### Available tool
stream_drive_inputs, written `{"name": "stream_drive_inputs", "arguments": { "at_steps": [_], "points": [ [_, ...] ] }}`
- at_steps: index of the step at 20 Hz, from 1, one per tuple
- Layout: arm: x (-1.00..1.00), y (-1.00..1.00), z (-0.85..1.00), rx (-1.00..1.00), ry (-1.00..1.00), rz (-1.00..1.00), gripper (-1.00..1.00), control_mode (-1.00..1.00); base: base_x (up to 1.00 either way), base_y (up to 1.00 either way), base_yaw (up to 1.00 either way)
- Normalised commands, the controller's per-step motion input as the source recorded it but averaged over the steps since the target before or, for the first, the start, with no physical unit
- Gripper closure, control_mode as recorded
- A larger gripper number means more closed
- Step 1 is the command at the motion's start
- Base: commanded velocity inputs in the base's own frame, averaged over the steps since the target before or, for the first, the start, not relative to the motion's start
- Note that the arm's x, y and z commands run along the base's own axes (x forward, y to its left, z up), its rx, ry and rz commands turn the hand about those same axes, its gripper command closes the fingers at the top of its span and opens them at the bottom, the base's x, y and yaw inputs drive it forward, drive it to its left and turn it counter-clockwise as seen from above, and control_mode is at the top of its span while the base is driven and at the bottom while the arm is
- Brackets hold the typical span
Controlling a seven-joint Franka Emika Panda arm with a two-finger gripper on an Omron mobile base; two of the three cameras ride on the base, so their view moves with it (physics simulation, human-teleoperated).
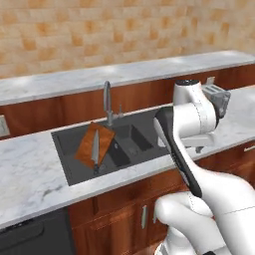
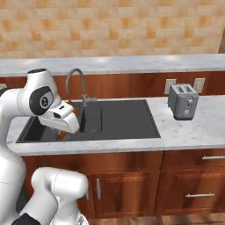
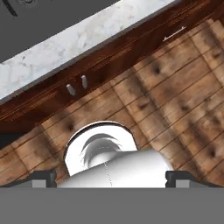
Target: Move the cutting board and knife to the sink. Then move spray from the cabinet to the counter.
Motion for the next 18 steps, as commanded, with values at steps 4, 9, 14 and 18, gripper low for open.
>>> {"name": "stream_drive_inputs", "arguments": {
  "at_steps": [4, 9, 14, 18],
  "points": [
    [0.00, 0.00, 0.00, 0.00, 0.00, 0.00, -1.00, 1.00, -0.19, -0.66, -0.74],
    [0.00, 0.00, 0.00, 0.00, 0.00, 0.00, -1.00, 1.00, 0.00, -0.39, -0.89],
    [0.00, 0.00, 0.00, 0.00, 0.00, 0.00, -1.00, 1.00, 0.00, -0.49, -0.86],
    [0.00, 0.00, 0.00, 0.00, 0.00, 0.00, -1.00, 1.00, 0.00, -0.62, -0.81]
  ]
}}
